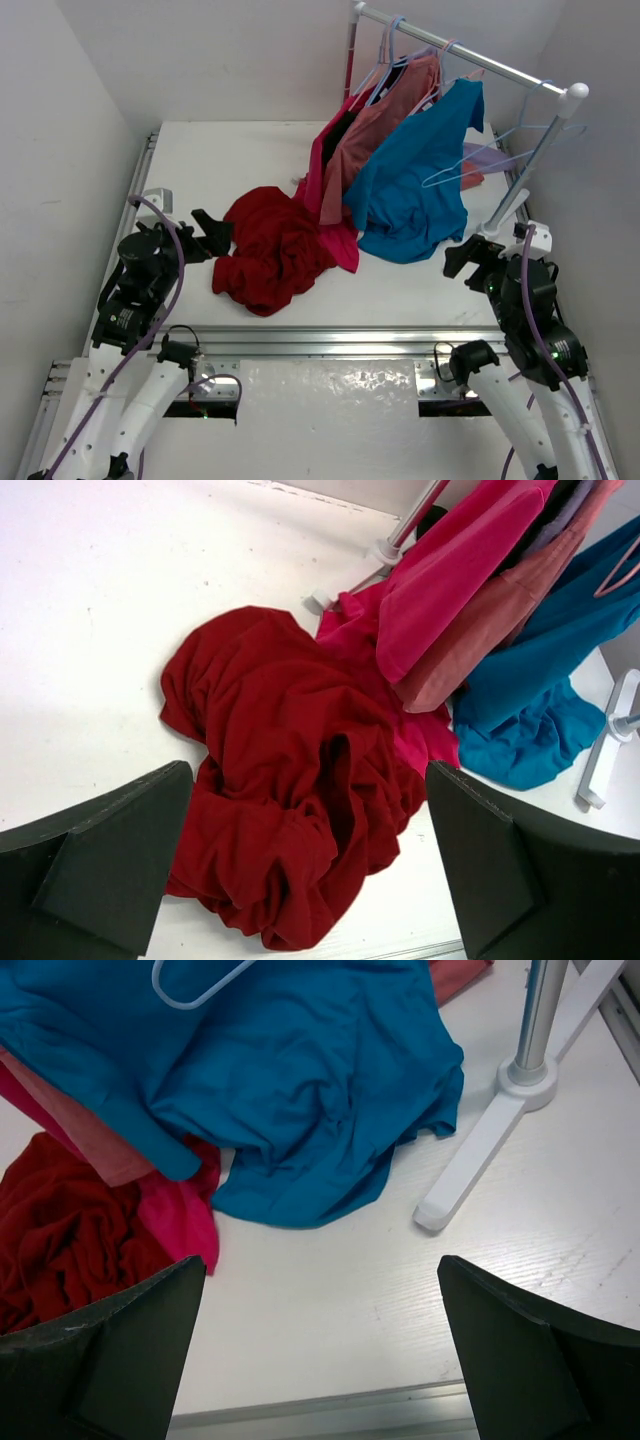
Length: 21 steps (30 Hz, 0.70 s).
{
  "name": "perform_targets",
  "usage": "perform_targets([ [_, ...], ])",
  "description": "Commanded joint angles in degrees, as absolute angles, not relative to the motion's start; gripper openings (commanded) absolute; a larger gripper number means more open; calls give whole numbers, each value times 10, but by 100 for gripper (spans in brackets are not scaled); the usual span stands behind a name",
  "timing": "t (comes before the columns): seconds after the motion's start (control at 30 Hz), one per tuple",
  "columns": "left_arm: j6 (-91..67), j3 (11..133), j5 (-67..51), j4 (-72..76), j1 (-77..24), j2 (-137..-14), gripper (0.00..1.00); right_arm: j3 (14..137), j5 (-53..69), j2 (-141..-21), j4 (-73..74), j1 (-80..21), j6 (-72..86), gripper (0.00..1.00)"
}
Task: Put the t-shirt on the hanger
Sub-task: Pick up the hanger from the clothesline.
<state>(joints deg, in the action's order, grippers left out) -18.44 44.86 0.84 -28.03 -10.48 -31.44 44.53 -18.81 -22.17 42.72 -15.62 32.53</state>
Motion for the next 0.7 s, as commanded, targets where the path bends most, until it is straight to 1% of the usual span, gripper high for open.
perform_targets([
  [0.0, -180, 451, 15, -250, -108, -311, 100, 442, -205, -216, 396, -155, 316, 99],
  [0.13, -181, 483, 43, -257, -108, -313, 99, 451, -167, -232, 393, -155, 301, 99],
  [0.2, -182, 505, 30, -252, -108, -319, 99, 450, -130, -236, 389, -155, 292, 99],
  [0.3, -190, 568, -44, -229, -108, -351, 99, 443, -111, -236, 386, -155, 294, 99],
  [0.33, -192, 593, -89, -229, -108, -388, 99, 443, -111, -236, 390, -155, 298, 99],
  [0.37, -193, 652, -114, -227, -108, -412, 98, 445, -113, -236, 395, -155, 303, 99],
  [0.4, -197, 684, -133, -228, -112, -436, 98, 447, -127, -236, 401, -155, 307, 99],
  [0.43, -200, 745, -161, -229, -118, -485, 98, 455, -140, -236, 414, -155, 317, 99],
  [0.5, -196, 807, -150, -235, -182, -529, 98, 461, -196, -228, 430, -155, 330, 99],
  [0.53, -184, 833, -115, -233, -217, -568, 98, 465, -207, -222, 435, -155, 332, 99],
  [0.57, -177, 892, -96, -236, -282, -592, 98, 467, -214, -217, 435, -155, 330, 99],
  [0.63, -159, 957, -105, -252, -329, -684, 98, 472, -219, -210, 436, -155, 324, 99],
  [0.67, -151, 995, -98, -265, -387, -725, 98, 475, -219, -213, 439, -155, 323, 99],
])
